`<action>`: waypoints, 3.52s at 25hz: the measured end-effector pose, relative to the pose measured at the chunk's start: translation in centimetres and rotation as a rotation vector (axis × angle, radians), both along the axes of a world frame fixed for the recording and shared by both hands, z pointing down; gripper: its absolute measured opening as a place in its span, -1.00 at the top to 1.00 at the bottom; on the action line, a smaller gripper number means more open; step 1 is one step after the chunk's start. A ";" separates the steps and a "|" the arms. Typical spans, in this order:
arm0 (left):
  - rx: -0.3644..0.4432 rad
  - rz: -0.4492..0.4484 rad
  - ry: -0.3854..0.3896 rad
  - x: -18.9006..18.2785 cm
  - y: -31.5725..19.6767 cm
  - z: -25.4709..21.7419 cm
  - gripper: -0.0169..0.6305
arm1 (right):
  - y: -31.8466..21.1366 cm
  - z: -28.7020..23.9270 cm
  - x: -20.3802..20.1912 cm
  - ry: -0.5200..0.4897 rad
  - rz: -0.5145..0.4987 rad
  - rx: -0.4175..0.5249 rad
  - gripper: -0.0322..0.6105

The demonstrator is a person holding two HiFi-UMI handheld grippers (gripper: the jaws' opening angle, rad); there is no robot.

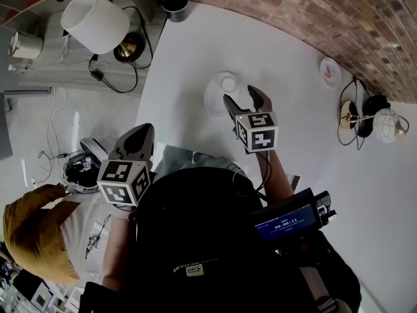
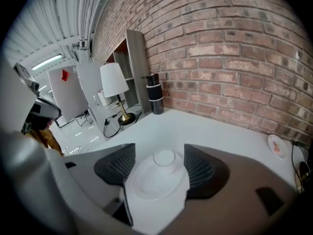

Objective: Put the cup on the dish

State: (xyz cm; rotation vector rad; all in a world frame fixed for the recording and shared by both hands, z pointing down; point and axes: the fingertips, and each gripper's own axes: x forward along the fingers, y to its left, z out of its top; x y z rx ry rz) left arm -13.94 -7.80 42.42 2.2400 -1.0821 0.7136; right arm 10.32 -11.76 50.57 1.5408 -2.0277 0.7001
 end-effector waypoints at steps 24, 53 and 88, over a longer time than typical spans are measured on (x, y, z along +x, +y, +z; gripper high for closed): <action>0.069 0.214 0.070 6.7 -2.7 -2.9 0.93 | 2.5 -12.0 1.5 -0.084 0.082 0.210 -0.05; 0.094 0.450 0.131 16.2 -5.3 -5.0 0.93 | 6.5 -21.1 7.8 -0.173 0.285 0.498 0.80; 0.021 0.503 0.222 16.4 -4.3 -4.6 0.93 | 8.8 -20.5 9.0 -0.203 0.437 0.487 0.89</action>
